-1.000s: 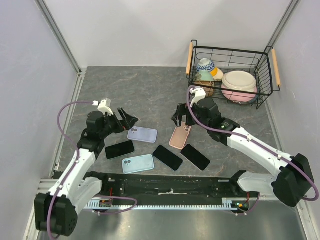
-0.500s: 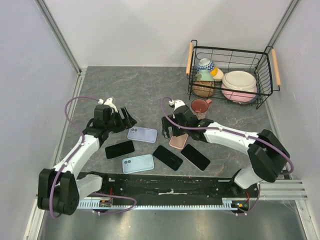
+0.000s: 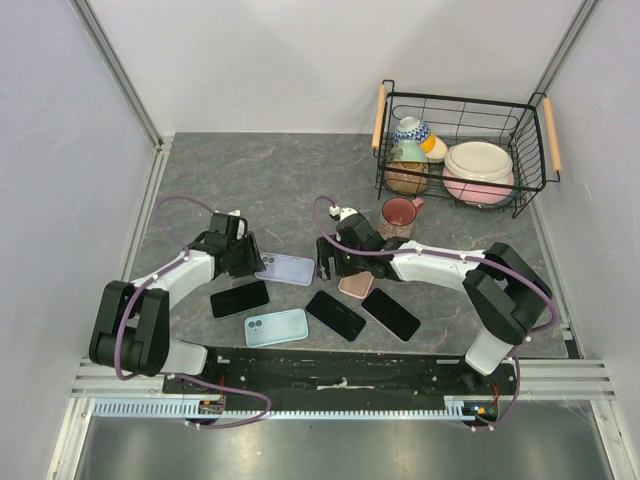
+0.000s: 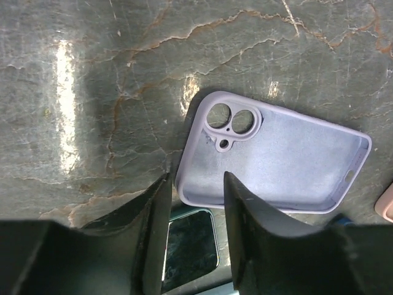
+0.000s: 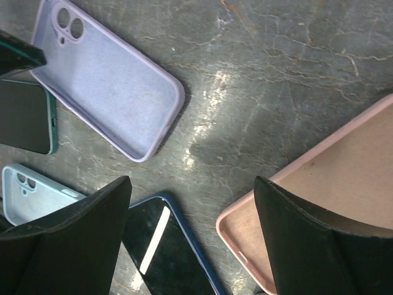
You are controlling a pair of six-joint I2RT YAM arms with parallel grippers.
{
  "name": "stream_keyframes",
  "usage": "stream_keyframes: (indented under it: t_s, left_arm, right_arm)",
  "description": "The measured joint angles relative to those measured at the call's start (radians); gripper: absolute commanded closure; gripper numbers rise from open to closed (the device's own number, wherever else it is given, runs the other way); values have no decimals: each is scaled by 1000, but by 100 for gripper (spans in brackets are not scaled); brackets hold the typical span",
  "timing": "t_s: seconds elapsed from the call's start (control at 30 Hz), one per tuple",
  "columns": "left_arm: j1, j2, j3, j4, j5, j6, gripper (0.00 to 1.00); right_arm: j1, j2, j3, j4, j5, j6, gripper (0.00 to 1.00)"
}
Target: Put the phone into the phone case
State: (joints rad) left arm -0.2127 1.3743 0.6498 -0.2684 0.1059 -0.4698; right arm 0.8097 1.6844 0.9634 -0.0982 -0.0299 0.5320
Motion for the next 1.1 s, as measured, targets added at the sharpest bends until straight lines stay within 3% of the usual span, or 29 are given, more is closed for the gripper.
stream_keyframes:
  t_s: [0.13,0.17,0.3,0.63,1.1]
  left_arm:
    - [-5,53,23,2,-1,8,73]
    - [-5,63,27,3,-1,9,84]
    - [-10,108,55,7,11,16,98]
    - [-47,195,149,-8,46,18,98]
    - [-62,338,475,-89,37,31,98]
  right_arm:
    - [0,0,0,31,-27,11,12]
    - [0,0,0,35,-29,12,12]
    - [0,0,0,38,-38,13,10]
    - [0,-76,1,27,-51,10,4]
    - [-6,-246,1,-66,-23,-11,2]
